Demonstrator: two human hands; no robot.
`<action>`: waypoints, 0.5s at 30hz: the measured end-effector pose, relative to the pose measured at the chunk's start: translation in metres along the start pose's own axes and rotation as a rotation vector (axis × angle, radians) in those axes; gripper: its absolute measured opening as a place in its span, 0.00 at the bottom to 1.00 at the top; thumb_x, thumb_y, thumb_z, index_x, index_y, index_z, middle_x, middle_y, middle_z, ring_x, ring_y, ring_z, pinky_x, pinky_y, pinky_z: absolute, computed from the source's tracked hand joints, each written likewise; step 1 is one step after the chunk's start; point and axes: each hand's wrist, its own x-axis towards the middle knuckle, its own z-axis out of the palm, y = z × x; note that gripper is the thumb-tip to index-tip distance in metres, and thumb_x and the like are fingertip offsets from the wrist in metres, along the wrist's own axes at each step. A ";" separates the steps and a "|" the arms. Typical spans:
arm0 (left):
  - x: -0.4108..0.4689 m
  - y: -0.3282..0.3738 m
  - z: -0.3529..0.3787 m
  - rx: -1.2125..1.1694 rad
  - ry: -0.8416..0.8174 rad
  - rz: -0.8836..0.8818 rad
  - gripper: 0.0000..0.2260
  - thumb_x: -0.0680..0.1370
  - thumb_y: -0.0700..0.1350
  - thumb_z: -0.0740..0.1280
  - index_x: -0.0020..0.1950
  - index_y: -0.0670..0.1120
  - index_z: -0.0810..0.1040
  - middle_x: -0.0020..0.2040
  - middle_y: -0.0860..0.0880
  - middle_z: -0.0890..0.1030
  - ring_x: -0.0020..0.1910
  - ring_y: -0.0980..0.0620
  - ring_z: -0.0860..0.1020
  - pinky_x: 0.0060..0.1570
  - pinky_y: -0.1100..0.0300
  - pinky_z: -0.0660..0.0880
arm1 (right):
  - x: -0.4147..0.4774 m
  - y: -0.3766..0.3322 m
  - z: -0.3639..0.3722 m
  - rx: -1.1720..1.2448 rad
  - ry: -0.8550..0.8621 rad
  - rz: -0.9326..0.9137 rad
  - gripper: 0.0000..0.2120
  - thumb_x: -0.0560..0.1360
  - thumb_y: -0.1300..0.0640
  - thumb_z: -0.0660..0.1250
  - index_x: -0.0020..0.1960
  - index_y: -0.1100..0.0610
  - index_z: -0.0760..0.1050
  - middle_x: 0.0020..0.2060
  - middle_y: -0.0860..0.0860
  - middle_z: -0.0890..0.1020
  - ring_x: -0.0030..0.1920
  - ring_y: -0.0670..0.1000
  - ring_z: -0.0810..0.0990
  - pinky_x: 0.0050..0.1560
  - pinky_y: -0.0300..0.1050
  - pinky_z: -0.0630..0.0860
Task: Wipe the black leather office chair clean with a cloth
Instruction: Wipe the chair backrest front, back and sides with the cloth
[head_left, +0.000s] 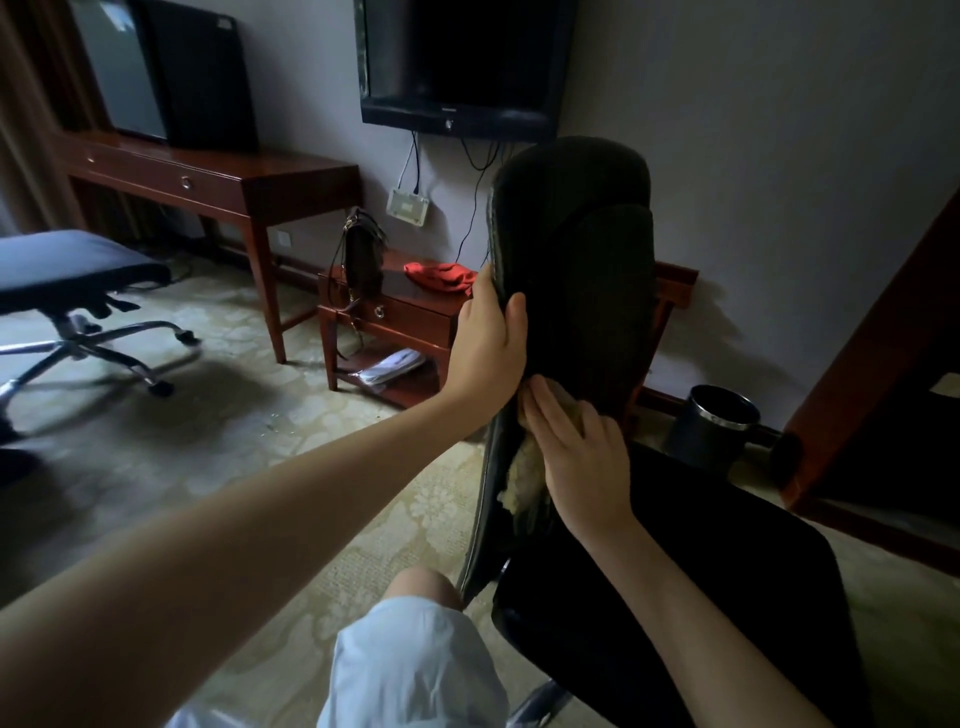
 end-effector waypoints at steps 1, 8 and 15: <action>-0.001 0.000 0.000 0.004 -0.003 -0.001 0.15 0.82 0.44 0.53 0.68 0.45 0.62 0.53 0.50 0.73 0.56 0.46 0.72 0.53 0.50 0.72 | -0.014 -0.001 0.002 -0.019 -0.020 -0.023 0.20 0.75 0.65 0.57 0.65 0.56 0.74 0.65 0.48 0.75 0.47 0.54 0.73 0.42 0.48 0.73; -0.001 0.000 -0.001 0.014 -0.005 0.038 0.13 0.82 0.43 0.53 0.66 0.45 0.64 0.49 0.53 0.73 0.55 0.46 0.72 0.51 0.53 0.70 | -0.095 -0.010 0.007 0.062 -0.214 -0.050 0.22 0.69 0.66 0.61 0.62 0.55 0.78 0.62 0.47 0.77 0.46 0.55 0.78 0.43 0.49 0.77; -0.002 0.000 0.004 0.014 0.028 0.022 0.12 0.82 0.45 0.53 0.65 0.46 0.63 0.49 0.50 0.73 0.53 0.43 0.73 0.50 0.48 0.73 | 0.000 0.000 -0.028 0.121 0.055 0.085 0.18 0.73 0.62 0.60 0.62 0.56 0.76 0.61 0.49 0.78 0.46 0.53 0.72 0.44 0.46 0.70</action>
